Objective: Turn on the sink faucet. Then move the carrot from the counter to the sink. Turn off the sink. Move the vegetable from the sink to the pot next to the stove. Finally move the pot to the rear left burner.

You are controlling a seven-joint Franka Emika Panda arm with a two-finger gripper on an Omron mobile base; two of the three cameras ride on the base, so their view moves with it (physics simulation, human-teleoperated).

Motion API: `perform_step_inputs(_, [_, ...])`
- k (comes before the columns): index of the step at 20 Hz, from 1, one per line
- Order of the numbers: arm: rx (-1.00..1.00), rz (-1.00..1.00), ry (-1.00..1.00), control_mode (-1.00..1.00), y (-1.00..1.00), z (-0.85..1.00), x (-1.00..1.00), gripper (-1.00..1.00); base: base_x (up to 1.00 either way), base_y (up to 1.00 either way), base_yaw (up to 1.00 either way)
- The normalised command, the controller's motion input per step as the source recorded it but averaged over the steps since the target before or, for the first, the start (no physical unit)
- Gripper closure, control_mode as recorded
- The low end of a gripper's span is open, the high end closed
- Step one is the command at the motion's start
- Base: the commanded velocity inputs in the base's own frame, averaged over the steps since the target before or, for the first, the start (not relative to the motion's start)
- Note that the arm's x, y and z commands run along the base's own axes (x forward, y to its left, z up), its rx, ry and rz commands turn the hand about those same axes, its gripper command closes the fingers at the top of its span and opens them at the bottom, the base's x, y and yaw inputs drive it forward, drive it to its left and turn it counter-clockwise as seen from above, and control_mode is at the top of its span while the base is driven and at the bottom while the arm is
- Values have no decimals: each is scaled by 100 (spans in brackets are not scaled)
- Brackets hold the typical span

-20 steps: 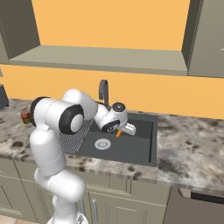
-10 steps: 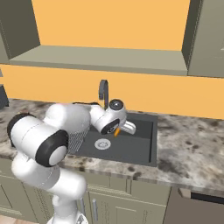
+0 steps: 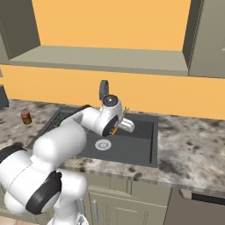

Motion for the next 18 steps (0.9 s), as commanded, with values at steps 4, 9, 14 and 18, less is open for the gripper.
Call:
perform_step_inputs(4, [0, 0, 0, -100, 0, 0, 0, 100, 0, 0, 0])
perform_step_inputs(9, [0, 0, 0, -100, 0, 0, 0, 100, 0, 0, 0])
perform_step_inputs(14, [0, 0, -1, 100, 0, 0, -1, 100, -8, 0, -17])
perform_step_inputs(18, [0, 0, 0, 100, 0, 0, 0, 100, -6, 0, -43])
